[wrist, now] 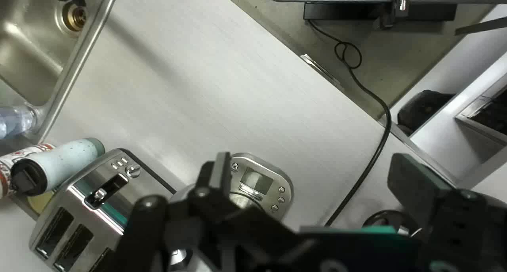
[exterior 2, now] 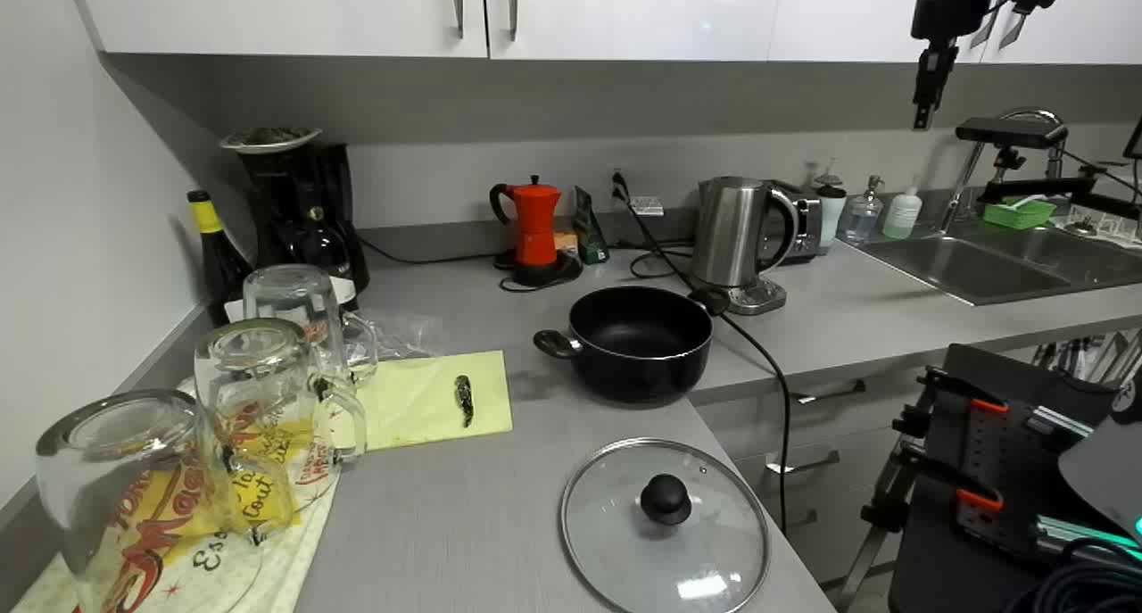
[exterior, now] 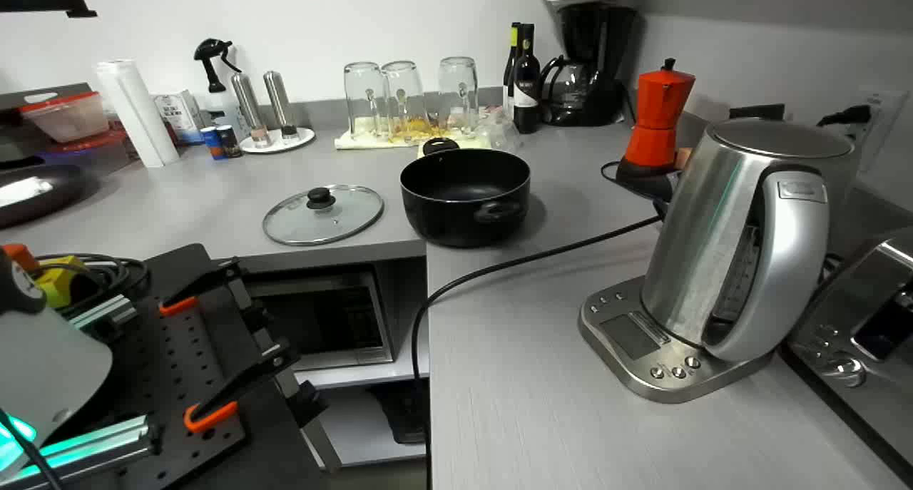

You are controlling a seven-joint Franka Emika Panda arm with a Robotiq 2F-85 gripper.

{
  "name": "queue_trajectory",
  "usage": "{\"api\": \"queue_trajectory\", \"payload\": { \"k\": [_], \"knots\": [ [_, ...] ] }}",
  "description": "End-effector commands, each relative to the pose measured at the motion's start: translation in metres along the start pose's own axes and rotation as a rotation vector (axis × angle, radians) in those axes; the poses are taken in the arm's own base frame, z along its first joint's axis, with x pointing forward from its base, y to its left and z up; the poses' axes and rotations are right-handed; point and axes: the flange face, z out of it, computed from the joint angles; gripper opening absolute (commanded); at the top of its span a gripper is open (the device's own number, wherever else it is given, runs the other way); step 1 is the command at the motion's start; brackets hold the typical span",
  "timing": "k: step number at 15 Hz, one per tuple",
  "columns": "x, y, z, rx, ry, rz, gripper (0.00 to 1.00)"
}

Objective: Place the lid on the pot

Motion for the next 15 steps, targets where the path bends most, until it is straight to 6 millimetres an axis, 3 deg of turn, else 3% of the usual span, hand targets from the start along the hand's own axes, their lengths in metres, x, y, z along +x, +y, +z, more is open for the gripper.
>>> {"api": "queue_trajectory", "payload": {
  "k": [1,10,12,15],
  "knots": [
    [0.000,0.000,-0.001,0.000,0.000,0.000,1.00],
    [0.000,0.000,-0.001,0.000,0.001,0.001,1.00],
    [0.011,-0.010,-0.004,-0.006,0.024,-0.046,1.00],
    [0.042,-0.055,-0.013,-0.033,0.076,-0.198,1.00]
  ]
}}
